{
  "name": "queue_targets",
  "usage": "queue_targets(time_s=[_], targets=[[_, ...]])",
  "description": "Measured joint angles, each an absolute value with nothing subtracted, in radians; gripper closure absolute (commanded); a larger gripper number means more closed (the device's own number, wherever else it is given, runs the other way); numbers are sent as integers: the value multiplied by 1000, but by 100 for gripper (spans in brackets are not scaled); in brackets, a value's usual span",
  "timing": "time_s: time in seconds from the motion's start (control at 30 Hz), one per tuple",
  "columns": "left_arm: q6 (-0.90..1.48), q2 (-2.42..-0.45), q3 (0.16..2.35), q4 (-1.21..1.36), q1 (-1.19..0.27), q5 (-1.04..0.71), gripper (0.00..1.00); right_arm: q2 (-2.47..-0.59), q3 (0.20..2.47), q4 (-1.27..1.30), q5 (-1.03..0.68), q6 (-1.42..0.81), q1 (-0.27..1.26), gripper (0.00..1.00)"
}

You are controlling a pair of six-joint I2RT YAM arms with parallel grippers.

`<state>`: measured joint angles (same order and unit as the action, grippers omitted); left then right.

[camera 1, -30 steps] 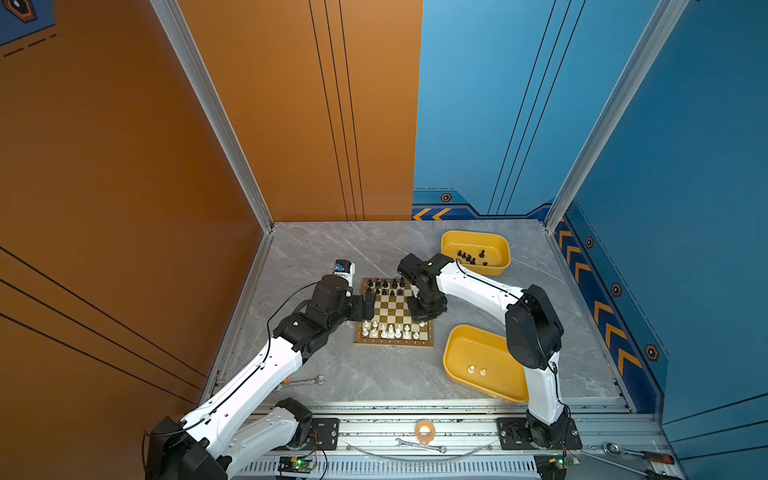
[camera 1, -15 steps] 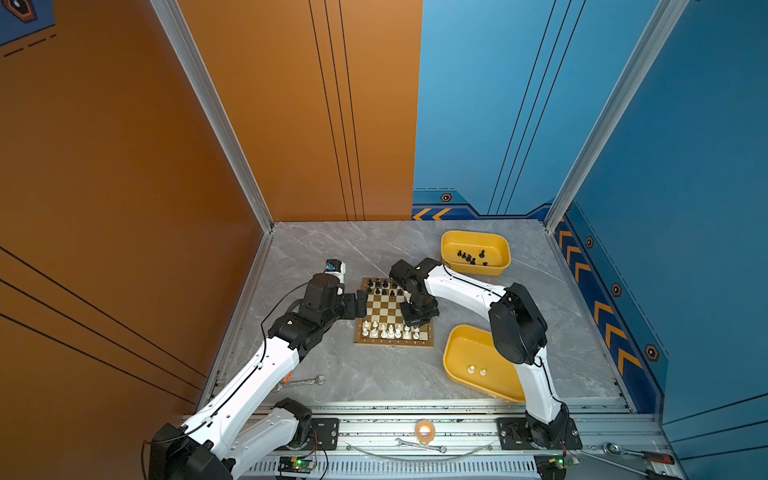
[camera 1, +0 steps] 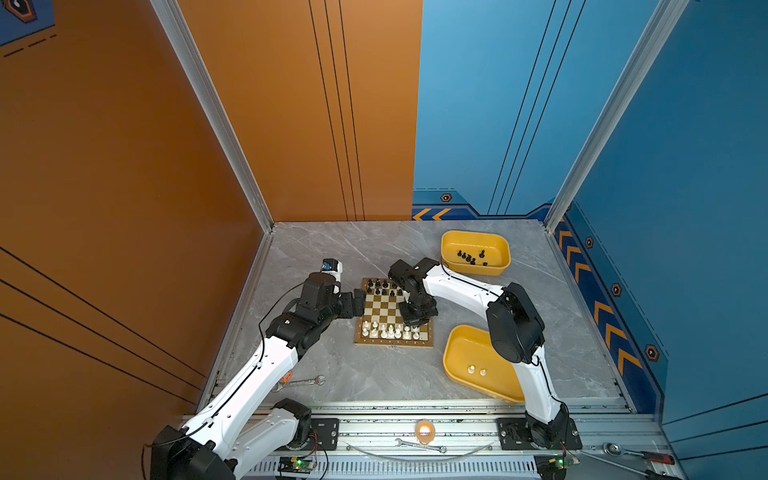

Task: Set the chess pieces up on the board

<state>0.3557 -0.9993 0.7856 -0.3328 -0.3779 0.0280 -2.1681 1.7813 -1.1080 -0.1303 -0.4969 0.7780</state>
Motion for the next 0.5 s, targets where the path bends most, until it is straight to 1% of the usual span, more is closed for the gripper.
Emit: queue_targets(time_s=[0.2,0.5], targets=[[356,-999,786,-333,-374,20,5,-2176,1798,-1108,-130,-496,773,76],[356,-999,786,-332,-371,13,5,-2176,1821,-1108,-127,-496,759,75]])
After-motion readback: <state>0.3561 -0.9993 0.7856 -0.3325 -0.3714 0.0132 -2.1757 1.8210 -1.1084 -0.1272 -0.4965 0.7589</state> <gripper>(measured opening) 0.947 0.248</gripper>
